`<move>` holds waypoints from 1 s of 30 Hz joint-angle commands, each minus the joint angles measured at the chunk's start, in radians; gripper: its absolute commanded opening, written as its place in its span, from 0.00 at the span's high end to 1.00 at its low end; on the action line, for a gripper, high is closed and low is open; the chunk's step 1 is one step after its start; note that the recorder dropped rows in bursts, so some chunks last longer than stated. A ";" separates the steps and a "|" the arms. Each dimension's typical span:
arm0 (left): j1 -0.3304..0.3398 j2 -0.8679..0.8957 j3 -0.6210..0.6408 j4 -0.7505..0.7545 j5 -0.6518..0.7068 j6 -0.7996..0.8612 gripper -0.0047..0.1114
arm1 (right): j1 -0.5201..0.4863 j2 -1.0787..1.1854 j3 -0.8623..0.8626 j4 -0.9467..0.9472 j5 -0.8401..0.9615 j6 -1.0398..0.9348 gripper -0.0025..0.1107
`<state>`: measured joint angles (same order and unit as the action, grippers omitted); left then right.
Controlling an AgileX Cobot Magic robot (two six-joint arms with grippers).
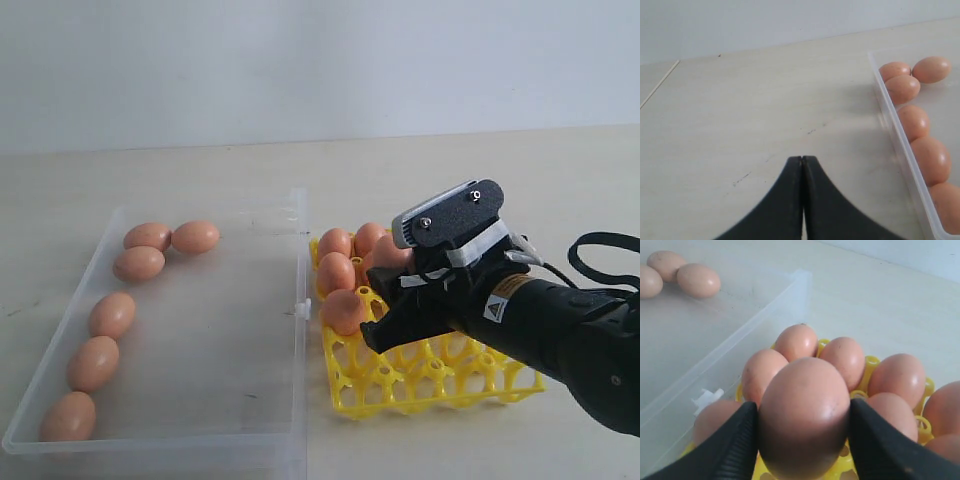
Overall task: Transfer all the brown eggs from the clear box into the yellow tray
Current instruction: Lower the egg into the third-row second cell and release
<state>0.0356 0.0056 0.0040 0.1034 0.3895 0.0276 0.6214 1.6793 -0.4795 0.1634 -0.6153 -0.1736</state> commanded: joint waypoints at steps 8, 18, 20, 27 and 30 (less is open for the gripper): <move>-0.008 -0.006 -0.004 -0.002 -0.009 -0.004 0.96 | -0.005 0.017 -0.010 0.009 -0.033 0.001 0.98; -0.008 -0.006 -0.004 -0.002 -0.009 -0.004 0.96 | -0.005 0.036 -0.028 -0.001 0.029 0.009 0.97; -0.008 -0.006 -0.004 -0.002 -0.009 -0.004 0.96 | -0.005 0.036 -0.028 -0.010 0.054 0.009 0.87; -0.008 -0.006 -0.004 -0.002 -0.009 -0.004 0.96 | -0.005 -0.041 -0.029 0.027 0.130 -0.193 0.36; -0.008 -0.006 -0.004 -0.002 -0.009 -0.004 0.96 | -0.005 -0.237 -0.142 0.031 0.344 -0.178 0.71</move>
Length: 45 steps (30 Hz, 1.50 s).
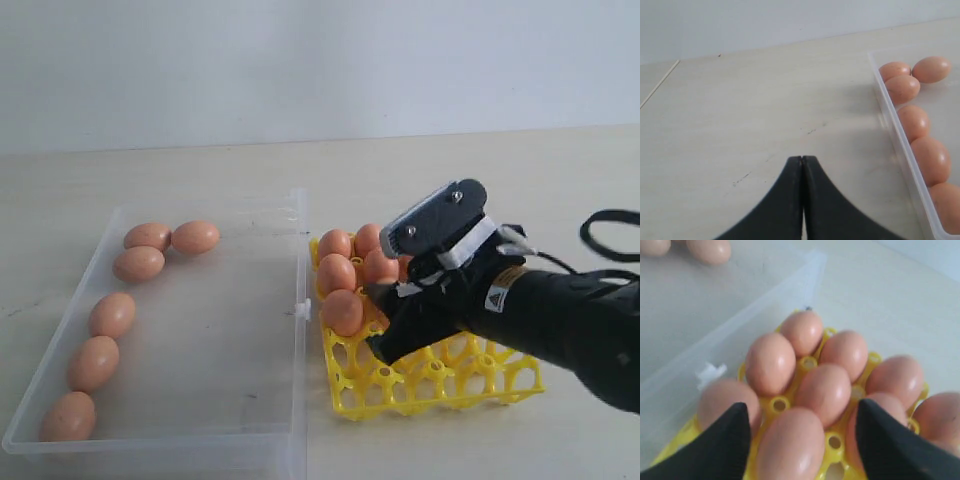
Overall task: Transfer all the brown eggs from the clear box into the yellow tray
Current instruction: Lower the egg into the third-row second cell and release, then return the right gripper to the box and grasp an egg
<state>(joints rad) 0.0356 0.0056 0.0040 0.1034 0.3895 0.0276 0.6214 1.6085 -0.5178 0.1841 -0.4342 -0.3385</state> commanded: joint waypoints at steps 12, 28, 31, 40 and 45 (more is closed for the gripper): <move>-0.008 -0.006 -0.004 -0.002 -0.009 -0.004 0.96 | 0.190 0.112 -0.593 -0.059 0.600 0.210 0.98; -0.008 -0.006 -0.004 -0.002 -0.009 -0.004 0.96 | 0.260 0.540 -1.093 -0.016 0.699 0.325 0.44; -0.008 -0.006 -0.004 -0.002 -0.009 -0.004 0.96 | 0.251 0.580 -1.153 -0.184 0.778 0.268 0.44; -0.008 -0.006 -0.004 -0.002 -0.009 -0.004 0.96 | 0.251 0.644 -1.164 -0.337 0.719 -0.247 0.44; -0.008 -0.006 -0.004 -0.002 -0.009 -0.004 0.96 | 0.251 0.682 -1.164 -0.328 0.605 -0.306 0.44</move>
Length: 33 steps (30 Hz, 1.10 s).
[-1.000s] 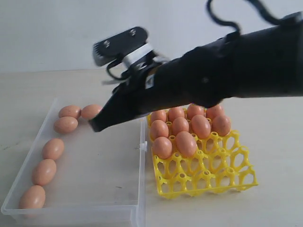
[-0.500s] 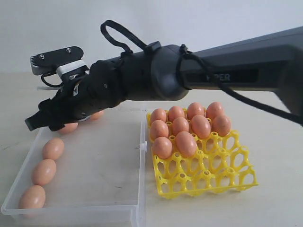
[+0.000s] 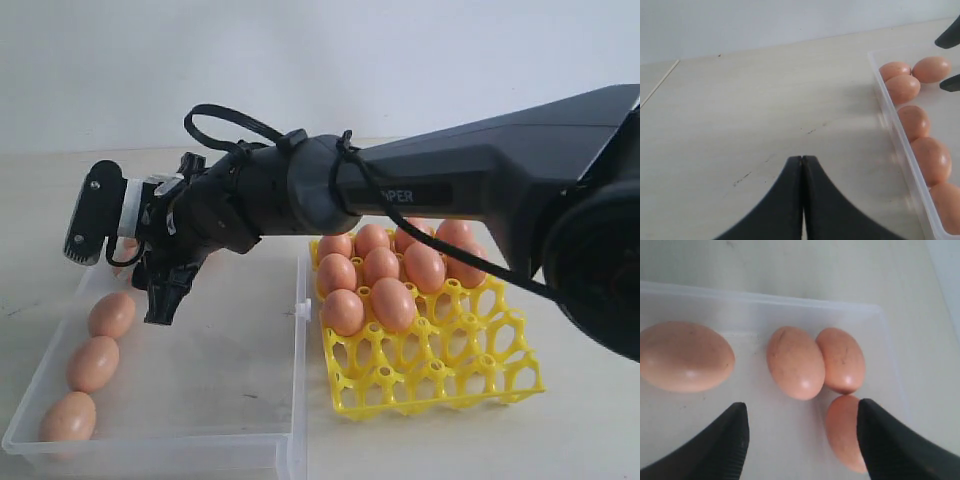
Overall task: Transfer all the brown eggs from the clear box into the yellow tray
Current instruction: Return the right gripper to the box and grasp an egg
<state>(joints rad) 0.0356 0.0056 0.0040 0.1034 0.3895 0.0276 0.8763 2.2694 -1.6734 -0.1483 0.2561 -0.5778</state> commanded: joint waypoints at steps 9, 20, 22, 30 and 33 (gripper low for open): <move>-0.008 -0.006 -0.004 -0.002 -0.009 -0.004 0.96 | -0.004 0.087 -0.038 0.082 -0.135 -0.163 0.44; -0.008 -0.006 -0.004 -0.002 -0.009 -0.004 0.96 | -0.006 0.171 -0.176 0.130 -0.067 -0.155 0.44; -0.008 -0.006 -0.004 -0.002 -0.009 -0.004 0.96 | -0.009 0.180 -0.184 0.139 -0.067 -0.155 0.44; -0.008 -0.006 -0.004 -0.002 -0.009 -0.004 0.96 | -0.022 0.208 -0.211 0.148 -0.069 -0.155 0.44; -0.008 -0.006 -0.004 -0.002 -0.009 -0.004 0.96 | -0.022 0.223 -0.224 0.148 -0.071 -0.155 0.44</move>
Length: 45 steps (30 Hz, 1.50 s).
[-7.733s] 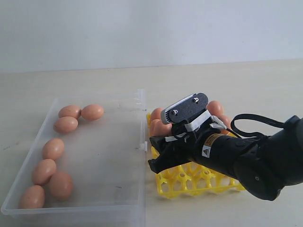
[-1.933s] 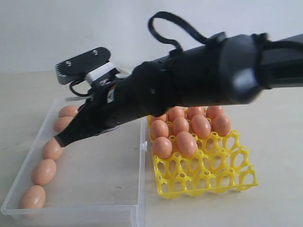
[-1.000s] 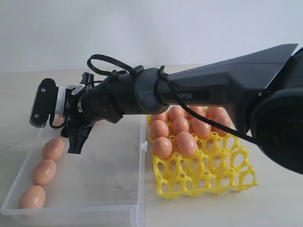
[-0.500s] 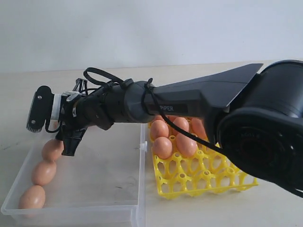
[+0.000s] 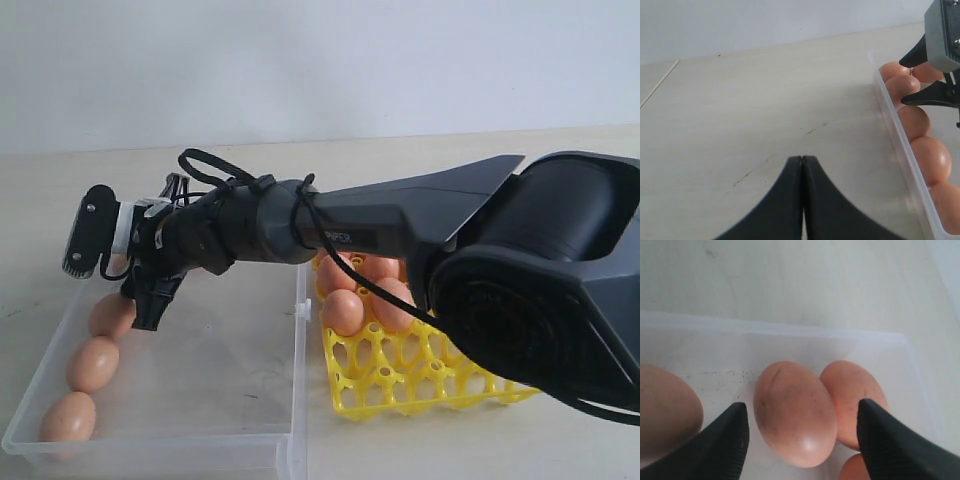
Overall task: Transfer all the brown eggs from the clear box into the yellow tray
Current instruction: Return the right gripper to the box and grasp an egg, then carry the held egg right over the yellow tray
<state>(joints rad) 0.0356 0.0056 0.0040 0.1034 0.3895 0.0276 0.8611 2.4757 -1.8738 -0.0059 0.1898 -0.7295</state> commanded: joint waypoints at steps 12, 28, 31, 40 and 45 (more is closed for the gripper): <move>-0.008 -0.006 -0.004 -0.002 -0.009 -0.004 0.96 | -0.007 0.060 -0.030 0.006 -0.053 -0.003 0.44; -0.008 -0.006 -0.004 -0.002 -0.009 -0.004 0.96 | -0.009 -0.020 0.006 0.006 -0.036 0.058 0.98; -0.008 -0.006 -0.004 -0.002 -0.009 -0.004 0.96 | -0.014 -0.132 0.165 0.018 -0.206 0.191 0.98; -0.008 -0.006 -0.004 -0.002 -0.009 -0.004 0.96 | -0.080 -0.633 0.930 0.247 -0.732 0.259 0.98; -0.008 -0.006 -0.004 -0.002 -0.009 -0.004 0.96 | -0.127 -0.875 1.262 0.390 -0.850 0.305 0.98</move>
<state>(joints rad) 0.0356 0.0056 0.0040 0.1034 0.3895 0.0276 0.7474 1.6757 -0.7078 0.3327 -0.6163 -0.4525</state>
